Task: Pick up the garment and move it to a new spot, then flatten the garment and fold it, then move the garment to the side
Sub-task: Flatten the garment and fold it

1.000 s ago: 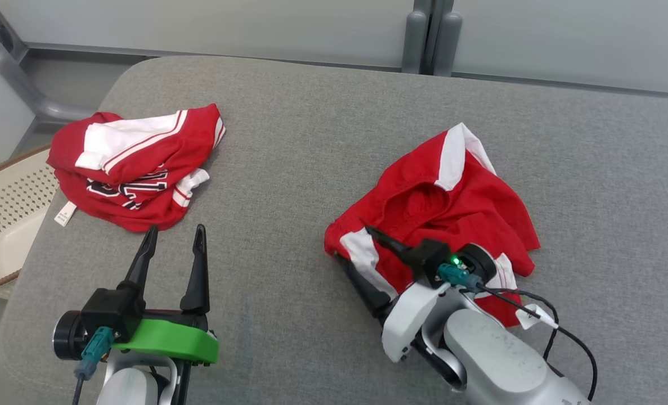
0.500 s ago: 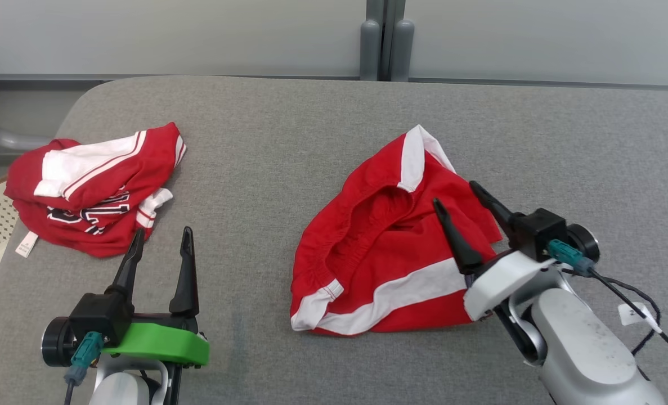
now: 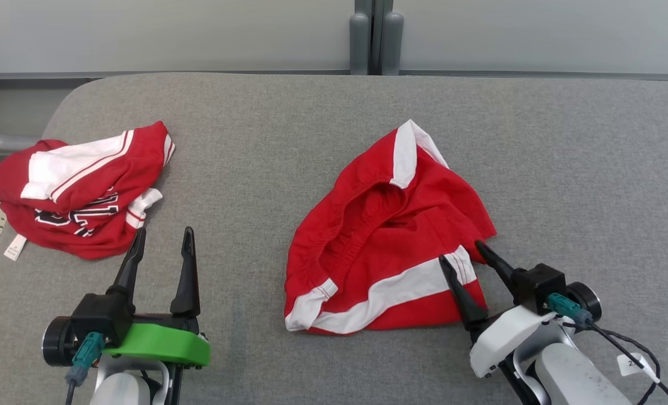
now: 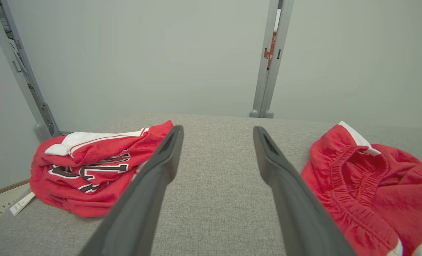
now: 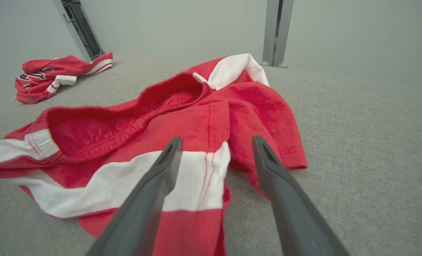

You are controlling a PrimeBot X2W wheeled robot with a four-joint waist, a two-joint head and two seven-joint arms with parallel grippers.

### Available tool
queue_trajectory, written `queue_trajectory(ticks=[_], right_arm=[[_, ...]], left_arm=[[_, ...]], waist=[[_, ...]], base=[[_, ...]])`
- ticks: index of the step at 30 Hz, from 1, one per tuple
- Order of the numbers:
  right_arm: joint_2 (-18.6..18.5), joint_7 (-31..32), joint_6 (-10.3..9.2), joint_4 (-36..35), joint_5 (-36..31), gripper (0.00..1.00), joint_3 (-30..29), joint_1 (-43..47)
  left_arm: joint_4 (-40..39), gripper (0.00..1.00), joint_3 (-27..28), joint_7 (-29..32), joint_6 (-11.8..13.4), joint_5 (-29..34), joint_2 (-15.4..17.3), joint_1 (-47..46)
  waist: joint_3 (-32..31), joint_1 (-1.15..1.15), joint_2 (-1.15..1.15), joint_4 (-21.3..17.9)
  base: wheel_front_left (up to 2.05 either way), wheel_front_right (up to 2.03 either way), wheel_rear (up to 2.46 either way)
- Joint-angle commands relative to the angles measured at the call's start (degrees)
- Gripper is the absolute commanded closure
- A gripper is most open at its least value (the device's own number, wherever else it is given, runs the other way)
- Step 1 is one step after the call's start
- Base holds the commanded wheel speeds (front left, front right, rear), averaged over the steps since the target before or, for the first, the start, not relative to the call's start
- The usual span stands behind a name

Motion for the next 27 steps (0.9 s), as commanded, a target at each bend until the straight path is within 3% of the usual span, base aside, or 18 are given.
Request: queue_trajectory(ticks=[1,2,3,4,5,11,23,24,25,27], right_arm=[[0.33,0.06,0.01,0.55,0.48,0.00,0.53,0.42],[0.57,0.06,0.01,0.95,0.72,0.00,0.81,0.33],[0.76,0.15,0.01,1.72,0.98,0.33,1.13,0.30],[0.93,0.16,0.01,2.23,1.13,0.75,1.36,0.29],[1.33,0.13,0.01,2.83,1.67,1.00,1.49,0.35],[1.10,-0.05,0.01,1.96,1.13,1.00,-0.69,0.04],[-1.39,-0.08,0.01,-0.67,3.77,0.98,-13.39,8.33],[-1.35,-0.08,0.01,-1.01,3.71,0.44,-14.19,8.65],[-1.06,-0.08,0.01,-1.46,3.66,0.00,-14.82,8.90],[-0.32,-0.09,0.01,-3.26,3.15,0.00,-16.59,9.07]], left_arm=[[-0.03,0.00,-0.12,-0.03,-0.26,0.27,-0.03,-0.89],[-0.02,0.00,-0.19,-0.03,-0.28,0.28,-0.04,-0.93],[-0.02,0.00,-0.34,-0.03,-0.28,0.31,-0.05,-0.95],[0.01,0.00,-0.39,-0.03,-0.29,0.30,-0.06,-0.98],[0.07,0.00,-0.40,-0.03,-0.23,0.27,-0.06,-1.02],[0.30,0.00,0.12,-0.03,-0.16,0.39,-0.08,0.10],[0.61,0.00,-0.20,-0.03,-0.25,0.32,-0.08,0.92],[0.62,0.00,-0.20,-0.03,-0.26,0.23,-0.08,1.04],[0.63,0.00,-0.18,-0.03,-0.27,0.18,-0.08,1.18],[0.63,0.00,0.02,-0.03,-0.28,0.10,-0.08,1.39]], waist=[[0.42,0.00,0.00,0.39],[0.53,0.00,0.00,0.50],[0.69,0.00,0.00,0.70],[0.76,0.00,0.00,0.81],[0.82,0.00,0.00,0.91],[0.10,0.00,0.00,0.11],[-2.07,0.00,0.00,-2.46],[-2.13,0.00,0.00,-2.65],[-2.18,0.00,0.00,-2.81],[-2.35,0.00,0.00,-3.21]], base=[[0.00,0.00,0.00],[0.00,0.00,0.00],[0.00,0.00,0.00],[0.00,0.00,0.00],[0.00,0.00,0.00],[0.00,0.00,0.00],[0.00,0.00,0.00],[0.00,0.00,0.00],[0.00,0.00,0.00],[0.00,0.00,0.00]])
